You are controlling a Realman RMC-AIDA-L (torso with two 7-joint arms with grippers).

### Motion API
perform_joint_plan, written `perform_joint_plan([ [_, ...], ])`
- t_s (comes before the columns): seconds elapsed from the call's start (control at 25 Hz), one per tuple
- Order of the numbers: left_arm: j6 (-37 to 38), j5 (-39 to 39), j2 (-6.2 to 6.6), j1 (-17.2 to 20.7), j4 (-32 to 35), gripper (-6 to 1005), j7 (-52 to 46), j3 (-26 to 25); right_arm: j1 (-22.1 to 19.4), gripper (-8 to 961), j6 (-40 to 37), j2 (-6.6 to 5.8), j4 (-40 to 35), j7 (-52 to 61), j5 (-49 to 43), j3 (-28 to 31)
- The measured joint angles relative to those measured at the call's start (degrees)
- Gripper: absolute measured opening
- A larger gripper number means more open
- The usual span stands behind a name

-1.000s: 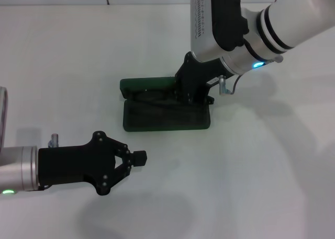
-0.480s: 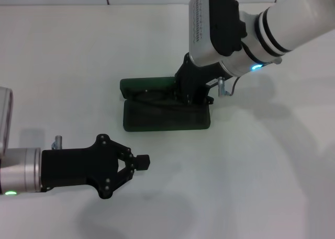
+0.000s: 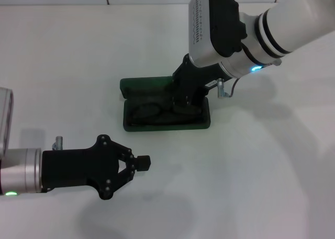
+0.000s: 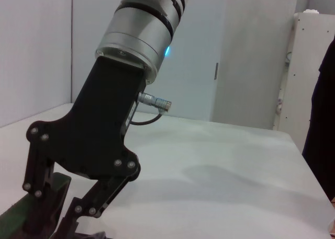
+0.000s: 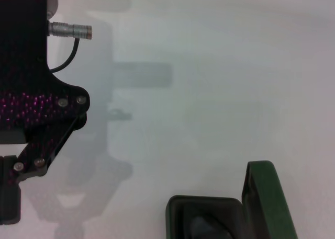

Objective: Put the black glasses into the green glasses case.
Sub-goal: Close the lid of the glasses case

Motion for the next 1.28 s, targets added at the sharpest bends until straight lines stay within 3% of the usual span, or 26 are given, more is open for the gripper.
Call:
perform_joint_plan([
  [0.36, -0.2, 0.0, -0.18, 0.0, -0.2, -1, -0.1, -0.2, -6.1, 262, -5.2, -0.14, -7.0, 0.0, 4.4, 2.7],
  [0.56, -0.4, -0.5, -0.31, -0.2, -0.4, -1, -0.2, -0.5, -11.7, 291, -15.3, -0.29, -7.8, -0.3, 10.1, 15.8],
  [0.76, -1.1, -0.6, -0.94, -0.7, -0.5, -1, -1.7, -0.8, -21.5, 320, -23.2, -0.55, -7.4, -8.3, 16.2, 31.5],
  [1.04, -4.0, -0.7, -1.63, -2.4, -0.6, -1, -4.9, -0.8, -31.2, 603, -33.6, -0.94, -0.6, -22.3, 18.0, 46.1],
  [1.28, -6.2, -0.7, -1.72, -2.9, -0.2, -1, -9.4, -0.8, -36.8, 809, -37.6, -1.33, 10.8, -39.7, 17.9, 50.9],
])
